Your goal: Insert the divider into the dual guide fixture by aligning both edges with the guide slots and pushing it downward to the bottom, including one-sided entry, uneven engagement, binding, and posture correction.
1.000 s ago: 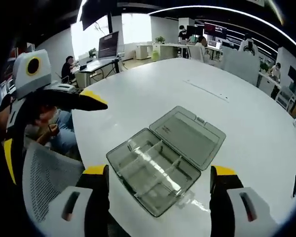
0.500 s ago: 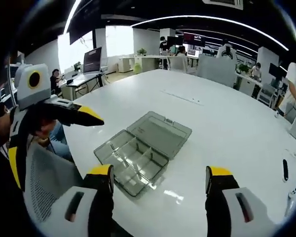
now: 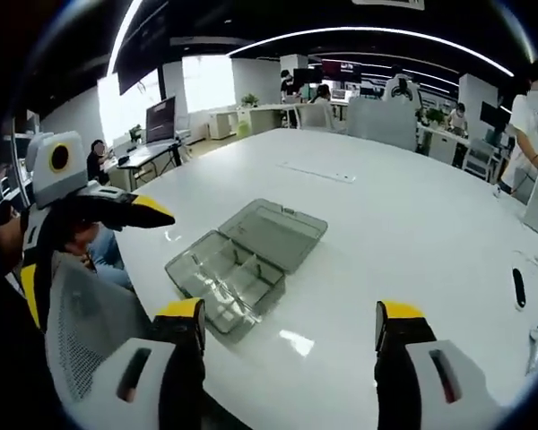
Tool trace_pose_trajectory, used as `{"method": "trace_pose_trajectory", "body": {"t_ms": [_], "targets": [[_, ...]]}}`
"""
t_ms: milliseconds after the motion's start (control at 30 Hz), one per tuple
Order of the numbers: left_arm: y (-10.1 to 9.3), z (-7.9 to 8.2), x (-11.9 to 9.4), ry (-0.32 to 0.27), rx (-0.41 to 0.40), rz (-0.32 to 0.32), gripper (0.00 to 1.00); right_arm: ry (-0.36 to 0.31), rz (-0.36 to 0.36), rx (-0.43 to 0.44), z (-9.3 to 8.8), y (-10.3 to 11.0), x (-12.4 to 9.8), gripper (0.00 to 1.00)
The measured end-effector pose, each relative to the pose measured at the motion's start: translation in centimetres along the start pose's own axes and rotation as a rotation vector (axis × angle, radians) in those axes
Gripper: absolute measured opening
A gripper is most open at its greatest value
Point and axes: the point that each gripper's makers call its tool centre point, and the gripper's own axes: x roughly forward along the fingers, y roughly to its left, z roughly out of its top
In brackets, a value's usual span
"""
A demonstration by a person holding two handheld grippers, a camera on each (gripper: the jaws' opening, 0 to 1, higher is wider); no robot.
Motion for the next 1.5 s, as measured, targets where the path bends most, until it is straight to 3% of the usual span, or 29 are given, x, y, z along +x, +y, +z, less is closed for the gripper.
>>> {"method": "trace_pose_trajectory", "body": {"t_ms": [567, 667, 867, 1033, 1400, 1500], "targets": [[-1.0, -0.3, 2.7, 0.036, 0.033, 0.011, 0.99, 0.073, -0.056, 0.075, -3.8, -4.1, -2.0, 0.7], [-0.7, -1.2, 3.1, 0.083, 0.046, 0.014, 0.99, 0.088, -0.075, 0.084, -4.6, -4.9, -2.1, 0.7], [-0.6, -2.0, 3.5, 0.106, 0.059, 0.021, 0.99, 0.123, -0.091, 0.133, -6.2, -6.0, -2.4, 0.69], [-0.9, -2.1, 3.6, 0.09, 0.039, 0.017, 0.99, 0.144, -0.102, 0.156, -7.2, -6.5, -2.4, 0.67], [0.4, -2.2, 3.9, 0.109, 0.045, 0.01, 0.99, 0.211, -0.127, 0.204, -8.9, -7.7, -1.7, 0.61], [0.6, -2.0, 3.8, 0.098, 0.037, 0.024, 0.98, 0.262, -0.115, 0.209, -9.9, -7.7, -1.3, 0.6]]}}
